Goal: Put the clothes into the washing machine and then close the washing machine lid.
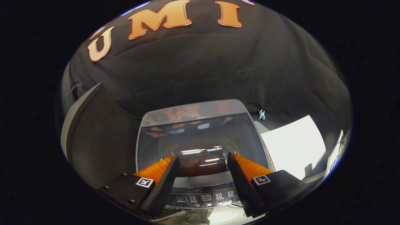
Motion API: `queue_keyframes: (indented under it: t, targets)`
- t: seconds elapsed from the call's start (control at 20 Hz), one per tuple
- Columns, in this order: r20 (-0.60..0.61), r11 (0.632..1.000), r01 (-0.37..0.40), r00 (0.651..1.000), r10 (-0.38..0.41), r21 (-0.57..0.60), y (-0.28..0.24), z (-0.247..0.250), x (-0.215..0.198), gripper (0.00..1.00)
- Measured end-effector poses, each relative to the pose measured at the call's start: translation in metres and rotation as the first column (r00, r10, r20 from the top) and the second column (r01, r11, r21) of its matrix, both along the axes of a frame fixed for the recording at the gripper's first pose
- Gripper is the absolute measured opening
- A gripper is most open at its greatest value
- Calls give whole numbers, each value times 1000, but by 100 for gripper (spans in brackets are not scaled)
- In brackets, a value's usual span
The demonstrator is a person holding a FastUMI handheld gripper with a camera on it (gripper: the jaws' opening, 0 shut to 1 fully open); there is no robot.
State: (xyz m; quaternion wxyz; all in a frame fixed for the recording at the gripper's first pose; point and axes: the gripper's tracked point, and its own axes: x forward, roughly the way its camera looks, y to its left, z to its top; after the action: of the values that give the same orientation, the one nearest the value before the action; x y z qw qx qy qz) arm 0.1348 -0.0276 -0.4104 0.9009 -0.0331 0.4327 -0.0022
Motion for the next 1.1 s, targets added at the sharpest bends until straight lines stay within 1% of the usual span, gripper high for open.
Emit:
queue_keyframes:
  t: [0.1, 0.25, 0.55, 0.65, 0.85, 1.1]
  targets:
    - [23, 1000, 22, 999, -22, 3, -7, 7, 0, 99]
    - [115, 999, 39, 993, -39, 5, -15, 40, 12, 99]
    - [264, 999, 12, 964, -20, 31, -21, 124, 38, 99]
    - [330, 999, -5, 944, -8, 39, -22, 162, 48, 99]
    - [479, 998, -46, 878, 20, 42, -27, 252, 63, 99]
    - [585, 995, -91, 809, 55, 32, -43, 335, 63, 99]
